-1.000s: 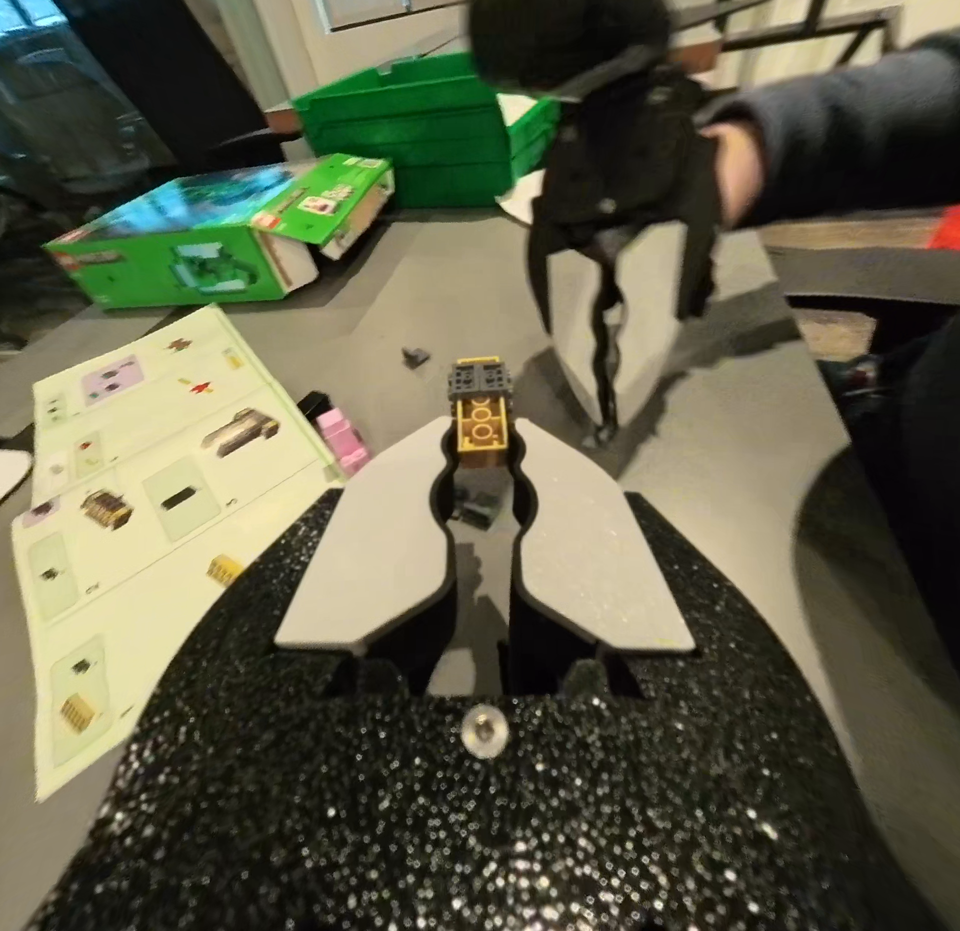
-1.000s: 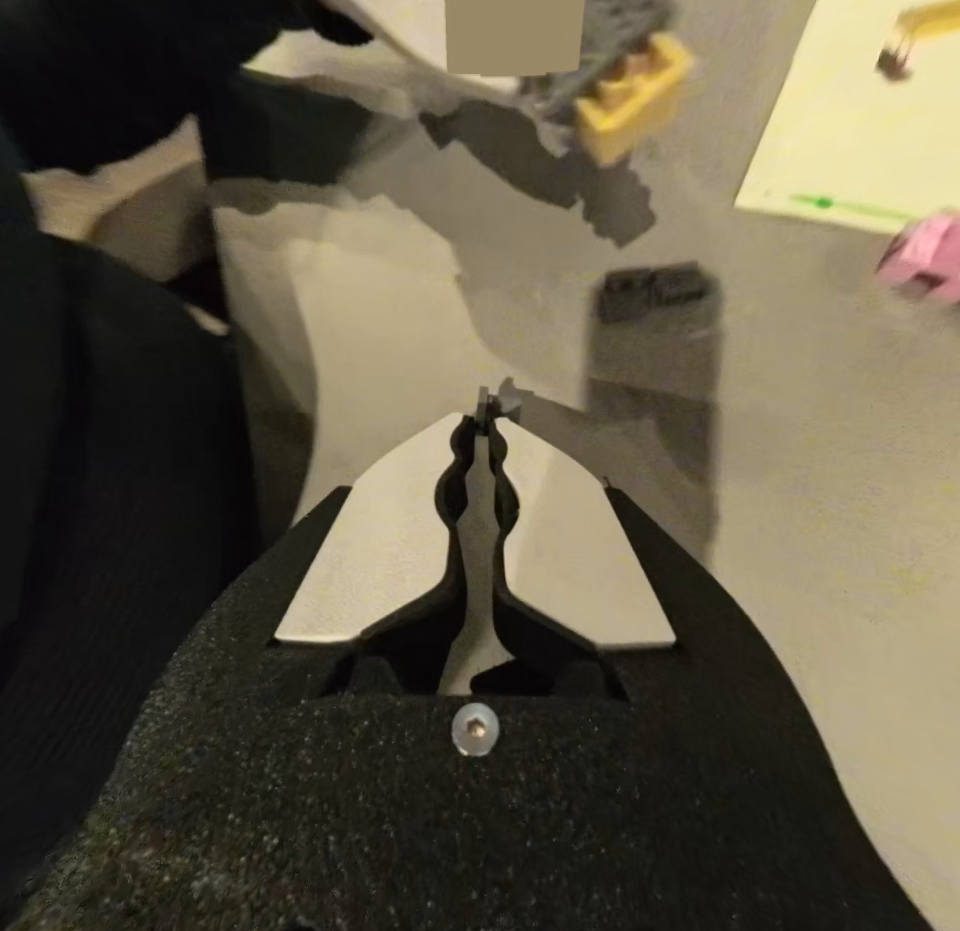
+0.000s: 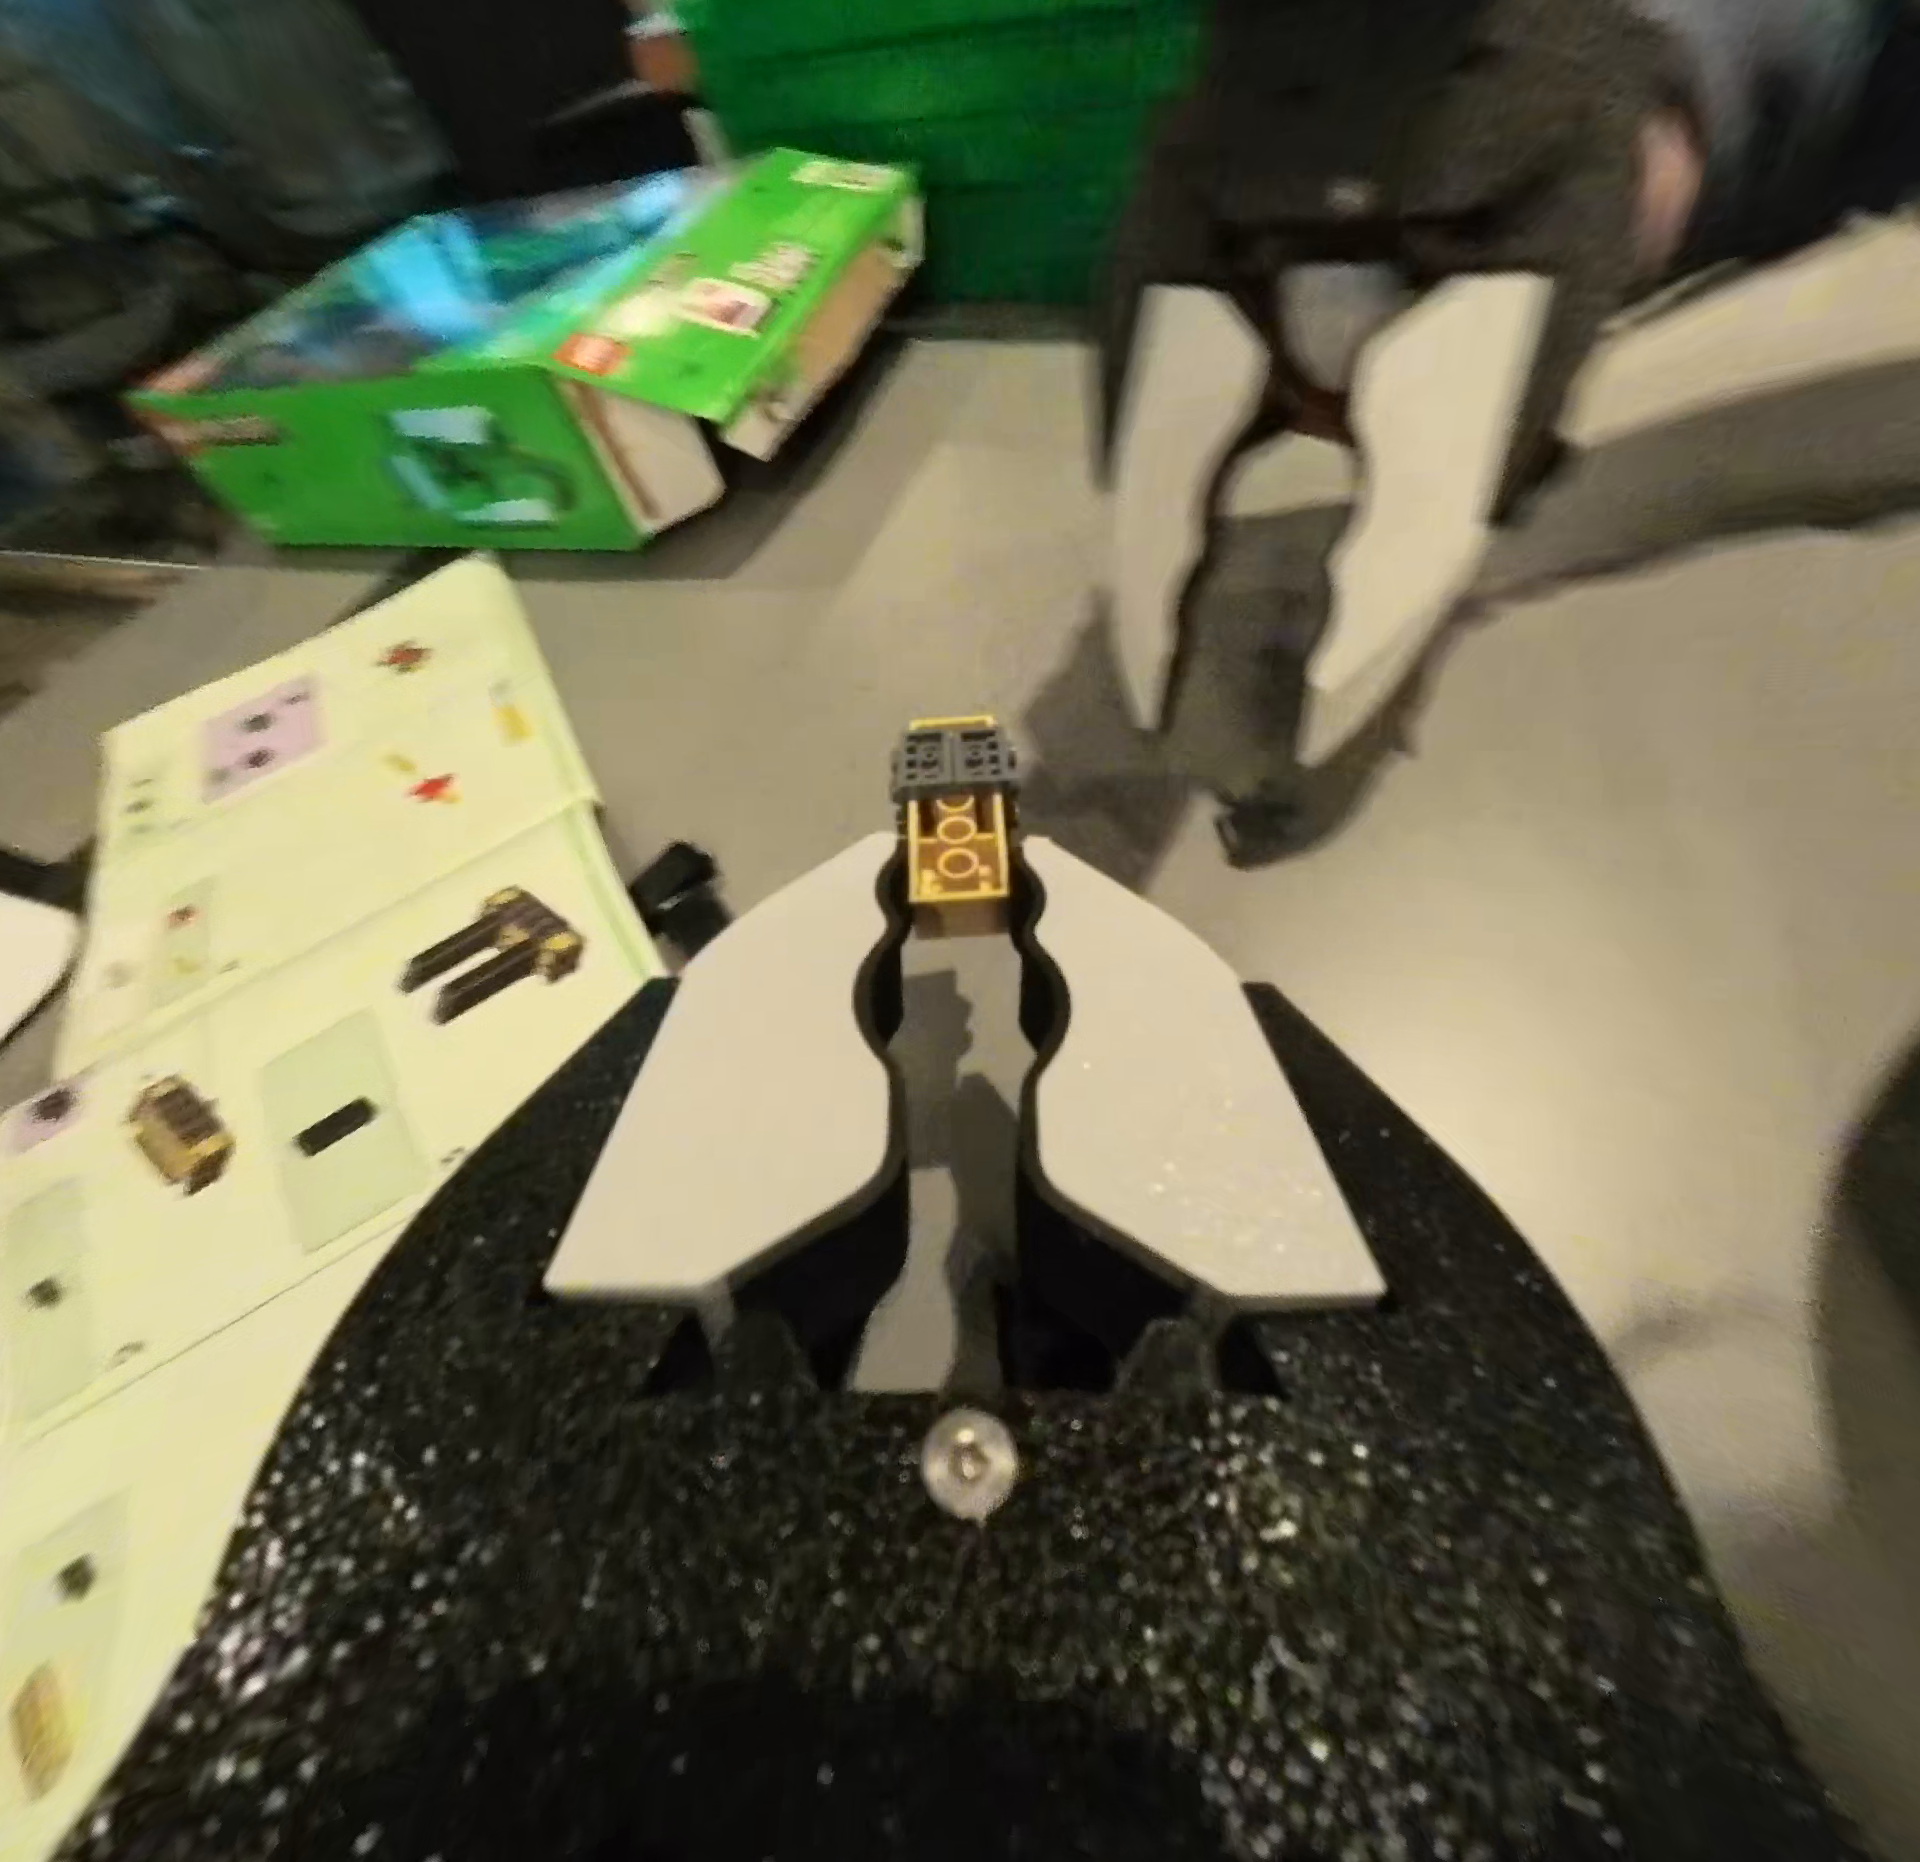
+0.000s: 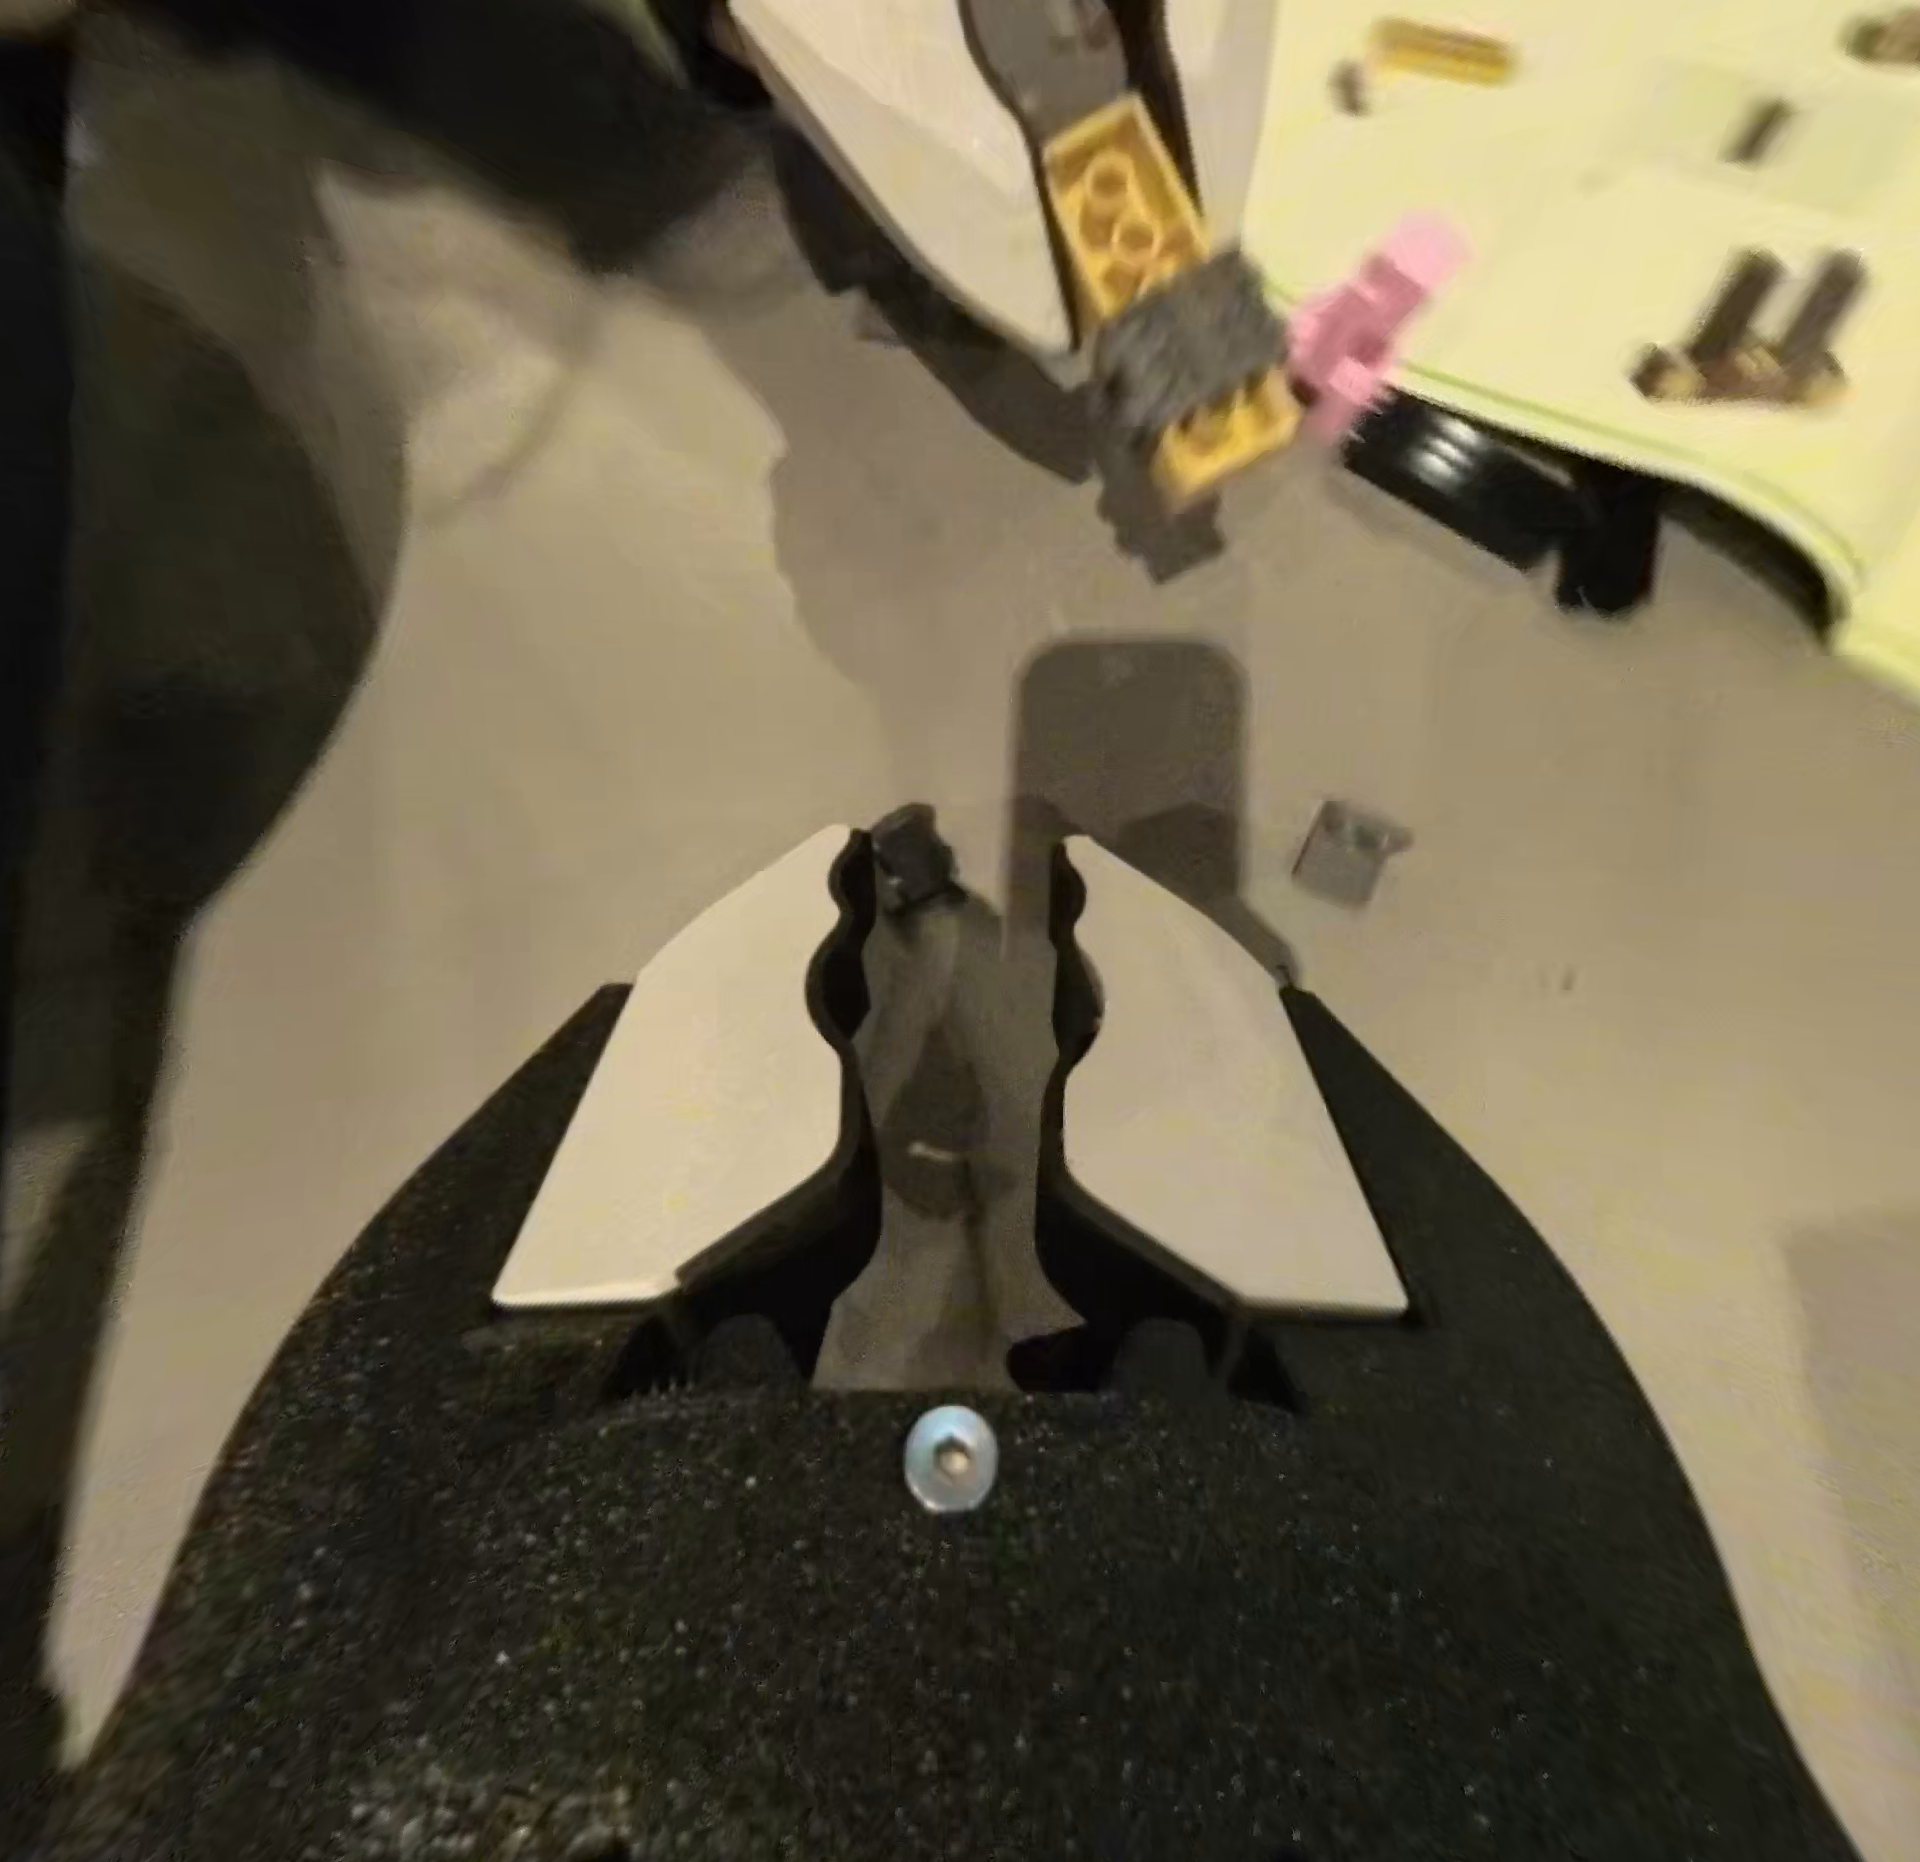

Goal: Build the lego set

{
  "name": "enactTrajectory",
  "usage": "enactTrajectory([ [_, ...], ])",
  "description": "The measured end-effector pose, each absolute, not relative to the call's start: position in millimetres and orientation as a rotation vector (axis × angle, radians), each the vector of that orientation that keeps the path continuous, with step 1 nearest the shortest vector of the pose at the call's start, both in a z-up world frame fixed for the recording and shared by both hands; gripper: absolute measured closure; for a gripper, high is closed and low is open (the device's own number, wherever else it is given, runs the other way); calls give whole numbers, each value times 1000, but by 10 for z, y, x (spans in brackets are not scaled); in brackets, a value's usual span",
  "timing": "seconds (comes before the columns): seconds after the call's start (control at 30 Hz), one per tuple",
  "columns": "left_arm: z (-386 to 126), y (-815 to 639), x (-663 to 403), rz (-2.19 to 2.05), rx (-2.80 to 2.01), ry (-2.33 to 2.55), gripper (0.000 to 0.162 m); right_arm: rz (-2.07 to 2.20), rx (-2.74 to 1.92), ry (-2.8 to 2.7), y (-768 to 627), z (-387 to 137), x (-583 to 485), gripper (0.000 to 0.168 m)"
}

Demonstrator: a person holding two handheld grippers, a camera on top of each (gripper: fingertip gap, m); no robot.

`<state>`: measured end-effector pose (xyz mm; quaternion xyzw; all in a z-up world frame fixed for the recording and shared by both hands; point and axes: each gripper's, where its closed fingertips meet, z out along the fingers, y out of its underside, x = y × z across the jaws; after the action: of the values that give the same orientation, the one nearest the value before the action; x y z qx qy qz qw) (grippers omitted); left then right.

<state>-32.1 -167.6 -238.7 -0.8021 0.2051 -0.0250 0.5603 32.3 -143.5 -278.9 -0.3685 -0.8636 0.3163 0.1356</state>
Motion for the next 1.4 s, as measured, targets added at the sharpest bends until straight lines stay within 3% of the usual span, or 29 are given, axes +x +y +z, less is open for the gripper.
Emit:
enactTrajectory([
  [0.13,-2242,-1614,-469,48,-1831,387,145,1062,-1468,-2004,-1635,-2705,485,141],
  [0.27,-2297,-1615,-409,21,-1814,402,145,805,-1701,-1753,-1646,-2858,562,143],
  [0.67,-2244,-1706,-319,63,-1710,445,145,659,-1826,-1575,-1542,-2986,450,140],
  [0.77,-2248,-1717,-308,63,-1708,467,145,662,-1823,-1599,-1527,-2989,418,152],
  [1.0,-2273,-1749,-318,-7,-1712,431,145,661,-1709,-2102,-1473,-2903,518,152],
  [1.4,-2382,-1774,-70,-57,-1723,587,145,587,-1936,-3228,-1294,-2852,1173,152],
])
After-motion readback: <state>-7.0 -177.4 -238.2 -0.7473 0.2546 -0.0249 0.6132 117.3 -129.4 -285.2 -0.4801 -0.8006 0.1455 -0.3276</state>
